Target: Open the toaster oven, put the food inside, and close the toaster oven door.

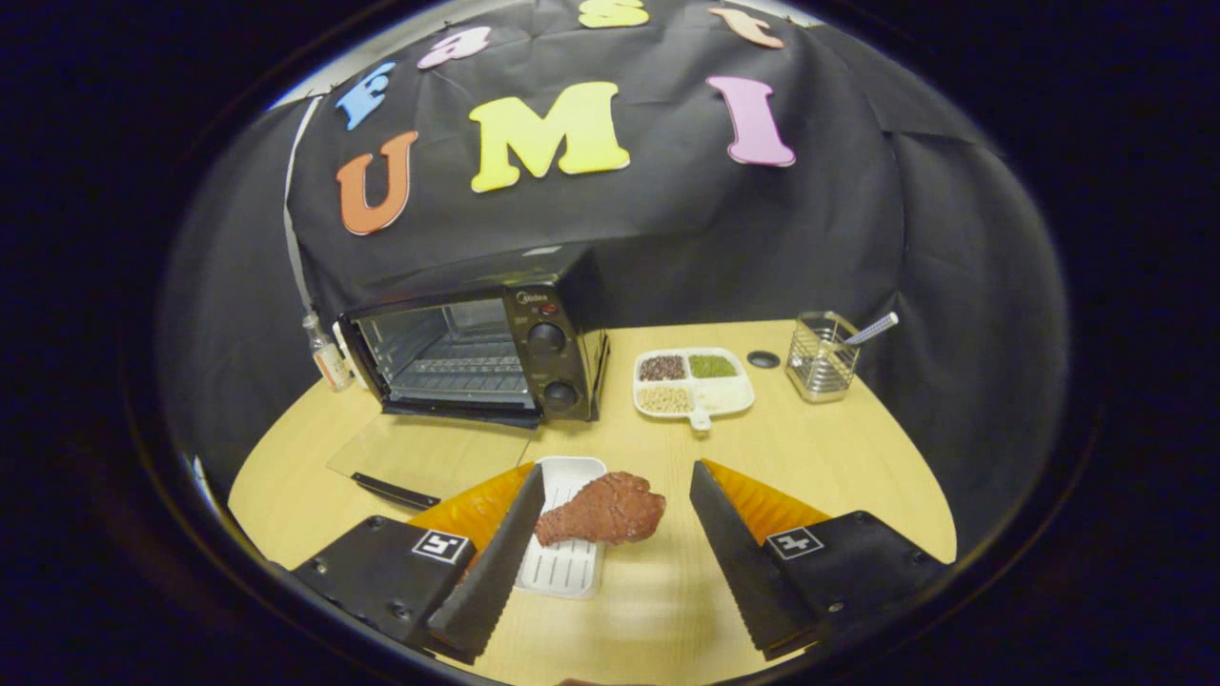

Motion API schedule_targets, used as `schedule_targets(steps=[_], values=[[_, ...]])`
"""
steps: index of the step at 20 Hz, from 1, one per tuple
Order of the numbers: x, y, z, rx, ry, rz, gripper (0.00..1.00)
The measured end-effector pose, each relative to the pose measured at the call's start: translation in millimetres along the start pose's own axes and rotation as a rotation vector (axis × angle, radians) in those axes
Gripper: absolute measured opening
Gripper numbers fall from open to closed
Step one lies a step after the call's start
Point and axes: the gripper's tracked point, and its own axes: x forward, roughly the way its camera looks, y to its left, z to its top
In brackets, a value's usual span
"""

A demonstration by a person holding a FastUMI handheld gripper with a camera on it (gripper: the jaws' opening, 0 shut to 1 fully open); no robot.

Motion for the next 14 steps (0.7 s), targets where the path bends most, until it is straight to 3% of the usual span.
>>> schedule_targets(steps=[5,9,12,14], values=[[14,-6,-7,0.157,0.157,0.156,0.88],[20,6,-25,0.236,0.323,0.287,0.72],[23,0,-33,0.223,0.359,0.292,0.61],[20,5,-33,0.272,0.36,0.335,0.27]])
